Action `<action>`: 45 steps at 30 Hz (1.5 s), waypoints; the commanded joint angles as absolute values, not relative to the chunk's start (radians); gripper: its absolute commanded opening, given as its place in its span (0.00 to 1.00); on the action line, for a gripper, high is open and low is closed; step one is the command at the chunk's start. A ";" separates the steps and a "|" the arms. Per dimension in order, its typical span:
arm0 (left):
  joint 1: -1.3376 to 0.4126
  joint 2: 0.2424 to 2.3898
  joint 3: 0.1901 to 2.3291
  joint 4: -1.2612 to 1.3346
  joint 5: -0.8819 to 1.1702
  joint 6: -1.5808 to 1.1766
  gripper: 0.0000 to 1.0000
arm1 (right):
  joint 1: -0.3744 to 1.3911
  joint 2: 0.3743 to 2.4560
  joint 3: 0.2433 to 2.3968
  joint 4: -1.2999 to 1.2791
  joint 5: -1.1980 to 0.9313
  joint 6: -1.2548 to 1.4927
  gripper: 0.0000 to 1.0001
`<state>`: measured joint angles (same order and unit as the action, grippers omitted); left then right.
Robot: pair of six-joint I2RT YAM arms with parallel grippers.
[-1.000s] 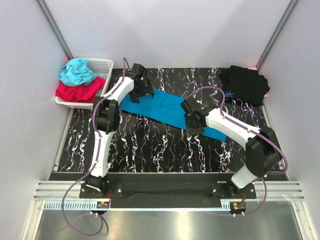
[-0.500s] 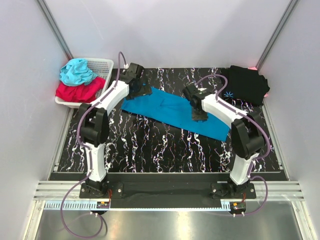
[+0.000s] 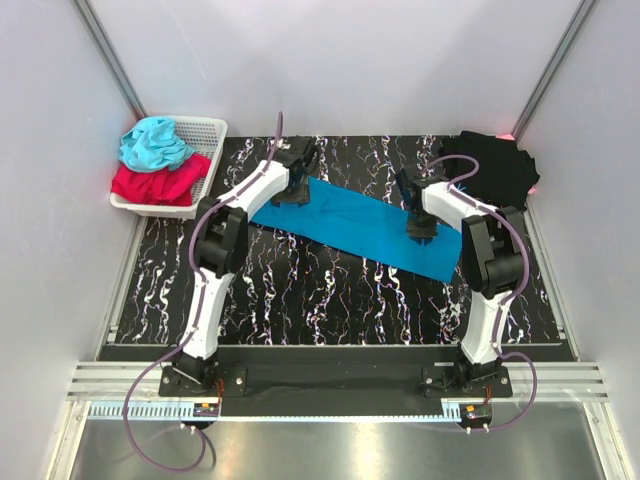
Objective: Fold and stack the t-shirts
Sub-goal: Fold the tshirt
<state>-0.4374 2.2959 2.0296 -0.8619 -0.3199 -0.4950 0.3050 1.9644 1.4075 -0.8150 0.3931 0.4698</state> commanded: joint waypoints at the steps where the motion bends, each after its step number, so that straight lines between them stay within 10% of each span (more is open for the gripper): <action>1: -0.431 2.330 2.094 -0.954 -0.345 -0.526 0.61 | 0.243 1.971 1.399 -0.764 0.380 0.445 0.25; 25: -0.402 2.563 2.281 -1.117 -0.224 -0.538 0.68 | 0.178 1.882 1.129 -0.742 0.186 0.477 0.29; 45: -0.305 2.638 2.519 -0.967 -0.048 -0.425 0.69 | 0.917 1.789 1.199 -0.910 0.178 0.750 0.28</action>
<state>-0.3111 2.6156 2.4817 -1.0798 -0.1455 -0.4664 0.8379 1.7821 1.1343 -0.8661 0.2104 0.6750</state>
